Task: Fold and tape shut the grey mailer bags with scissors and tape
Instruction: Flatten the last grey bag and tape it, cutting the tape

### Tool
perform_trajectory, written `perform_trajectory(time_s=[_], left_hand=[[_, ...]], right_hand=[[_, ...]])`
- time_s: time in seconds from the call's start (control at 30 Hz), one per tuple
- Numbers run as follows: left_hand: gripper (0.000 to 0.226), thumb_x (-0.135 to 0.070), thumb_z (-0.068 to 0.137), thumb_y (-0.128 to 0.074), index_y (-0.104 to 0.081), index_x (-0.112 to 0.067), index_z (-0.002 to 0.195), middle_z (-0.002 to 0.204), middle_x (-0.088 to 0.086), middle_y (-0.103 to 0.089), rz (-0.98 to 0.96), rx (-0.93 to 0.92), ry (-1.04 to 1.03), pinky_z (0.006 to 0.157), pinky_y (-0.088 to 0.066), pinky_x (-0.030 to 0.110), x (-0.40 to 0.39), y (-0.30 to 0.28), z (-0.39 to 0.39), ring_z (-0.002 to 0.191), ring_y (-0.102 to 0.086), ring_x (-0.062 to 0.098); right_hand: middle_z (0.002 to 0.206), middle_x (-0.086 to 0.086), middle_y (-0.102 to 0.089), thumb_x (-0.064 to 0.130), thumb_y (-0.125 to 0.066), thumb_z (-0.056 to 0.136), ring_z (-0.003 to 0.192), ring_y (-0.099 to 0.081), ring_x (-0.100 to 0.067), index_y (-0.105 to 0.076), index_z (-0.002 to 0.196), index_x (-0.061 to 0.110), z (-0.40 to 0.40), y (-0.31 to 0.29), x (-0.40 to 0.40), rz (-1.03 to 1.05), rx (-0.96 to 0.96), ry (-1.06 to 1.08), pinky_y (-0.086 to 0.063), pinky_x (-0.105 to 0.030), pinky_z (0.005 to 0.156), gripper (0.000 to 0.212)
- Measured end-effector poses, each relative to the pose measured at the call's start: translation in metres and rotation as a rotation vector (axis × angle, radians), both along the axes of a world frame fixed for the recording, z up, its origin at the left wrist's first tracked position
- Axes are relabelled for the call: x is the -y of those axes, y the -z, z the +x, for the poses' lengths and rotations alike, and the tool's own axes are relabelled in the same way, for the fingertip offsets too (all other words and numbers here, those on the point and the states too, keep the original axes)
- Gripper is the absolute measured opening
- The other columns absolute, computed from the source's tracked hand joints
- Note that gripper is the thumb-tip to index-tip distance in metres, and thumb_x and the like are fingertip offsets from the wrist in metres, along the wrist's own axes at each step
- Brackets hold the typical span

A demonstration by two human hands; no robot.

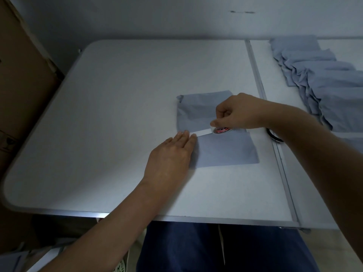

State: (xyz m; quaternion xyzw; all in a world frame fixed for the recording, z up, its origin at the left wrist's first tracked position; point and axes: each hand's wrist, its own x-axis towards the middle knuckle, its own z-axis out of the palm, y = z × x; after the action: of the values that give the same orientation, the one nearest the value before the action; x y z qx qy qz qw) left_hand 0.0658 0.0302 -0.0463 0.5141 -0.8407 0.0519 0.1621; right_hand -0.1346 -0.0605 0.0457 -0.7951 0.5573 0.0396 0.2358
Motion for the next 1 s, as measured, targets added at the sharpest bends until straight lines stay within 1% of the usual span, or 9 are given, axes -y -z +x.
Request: perform_trajectory(time_s=[0.13,0.23,0.33,0.4,0.5,0.6,0.7,0.87,1.0], left_hand=[[0.051,-0.002,0.062,-0.08,-0.071,-0.006,0.112,0.115,0.011,-0.069,-0.023,0.031,-0.01,0.075,-0.056,0.032,-0.001,-0.003,-0.003,0.099,-0.069,0.022],[0.045,0.001,0.068,-0.068,-0.068,-0.002,0.113,0.116,0.017,-0.068,-0.065,0.059,-0.011,0.084,-0.054,0.04,-0.002,-0.003,-0.005,0.101,-0.068,0.028],[0.041,-0.002,0.072,-0.055,-0.067,0.001,0.112,0.113,0.018,-0.067,-0.07,0.08,-0.017,0.092,-0.051,0.045,-0.001,-0.004,-0.008,0.098,-0.067,0.032],[0.035,0.003,0.071,-0.058,-0.068,0.002,0.105,0.109,0.018,-0.065,-0.069,0.051,0.01,0.092,-0.051,0.045,0.003,-0.005,-0.008,0.095,-0.065,0.033],[0.02,0.007,0.068,-0.068,-0.066,-0.001,0.087,0.1,0.013,-0.061,-0.004,0.009,0.037,0.066,-0.049,0.035,0.009,-0.013,-0.01,0.088,-0.057,0.029],[0.023,0.007,0.066,-0.071,-0.056,-0.007,0.077,0.085,0.008,-0.052,0.028,0.01,0.025,0.043,-0.027,0.027,0.015,-0.017,-0.014,0.071,-0.049,0.022],[0.018,-0.002,0.076,-0.073,-0.057,-0.01,0.081,0.084,0.004,-0.05,-0.01,0.023,0.025,0.041,-0.031,0.031,0.018,-0.01,-0.015,0.071,-0.049,0.02],[0.013,-0.009,0.081,-0.07,-0.063,-0.014,0.09,0.086,-0.001,-0.054,-0.068,0.07,0.032,0.048,-0.029,0.029,0.016,-0.005,-0.013,0.077,-0.05,0.018],[0.024,-0.013,0.083,-0.067,-0.064,-0.014,0.107,0.093,-0.002,-0.056,-0.088,0.08,0.035,0.047,-0.039,0.032,0.016,-0.002,-0.01,0.082,-0.05,0.018]], right_hand=[[0.068,0.008,-0.056,0.043,-0.064,0.085,0.065,-0.05,-0.005,-0.062,0.073,0.021,0.0,0.001,-0.004,-0.036,0.002,0.012,-0.036,-0.024,0.057,0.026],[0.072,0.008,-0.061,0.046,-0.064,0.084,0.067,-0.052,-0.005,-0.066,0.078,0.021,-0.003,0.002,-0.007,-0.05,0.088,0.058,-0.036,-0.023,0.058,0.026],[0.08,0.001,-0.065,0.054,-0.053,0.09,0.074,-0.057,-0.012,-0.067,0.086,0.02,-0.005,0.005,-0.012,-0.045,0.123,0.053,-0.041,-0.028,0.069,0.036],[0.071,-0.002,-0.063,0.054,-0.048,0.093,0.063,-0.059,-0.013,-0.066,0.086,0.017,-0.006,0.007,-0.017,0.021,0.183,0.09,-0.046,-0.03,0.067,0.042],[0.059,-0.001,-0.059,0.053,-0.043,0.096,0.053,-0.057,-0.012,-0.06,0.082,0.016,-0.006,0.011,-0.022,0.093,0.237,0.156,-0.044,-0.025,0.06,0.043],[0.064,-0.004,-0.063,0.053,-0.035,0.099,0.047,-0.053,-0.006,-0.059,0.087,0.017,-0.005,0.015,-0.023,0.153,0.307,0.235,-0.041,-0.026,0.059,0.045],[0.064,0.002,-0.062,0.045,-0.033,0.102,0.04,-0.049,-0.001,-0.058,0.094,0.012,-0.006,0.019,-0.022,0.173,0.378,0.274,-0.041,-0.026,0.057,0.042],[0.076,0.006,-0.066,0.046,-0.044,0.098,0.056,-0.061,-0.006,-0.059,0.089,0.015,-0.01,0.027,-0.022,0.175,0.493,0.281,-0.042,-0.022,0.054,0.036],[0.06,-0.002,-0.059,0.046,-0.05,0.096,0.054,-0.055,-0.014,-0.056,0.075,0.01,-0.013,0.032,-0.022,0.174,0.56,0.303,-0.044,-0.027,0.055,0.042]])
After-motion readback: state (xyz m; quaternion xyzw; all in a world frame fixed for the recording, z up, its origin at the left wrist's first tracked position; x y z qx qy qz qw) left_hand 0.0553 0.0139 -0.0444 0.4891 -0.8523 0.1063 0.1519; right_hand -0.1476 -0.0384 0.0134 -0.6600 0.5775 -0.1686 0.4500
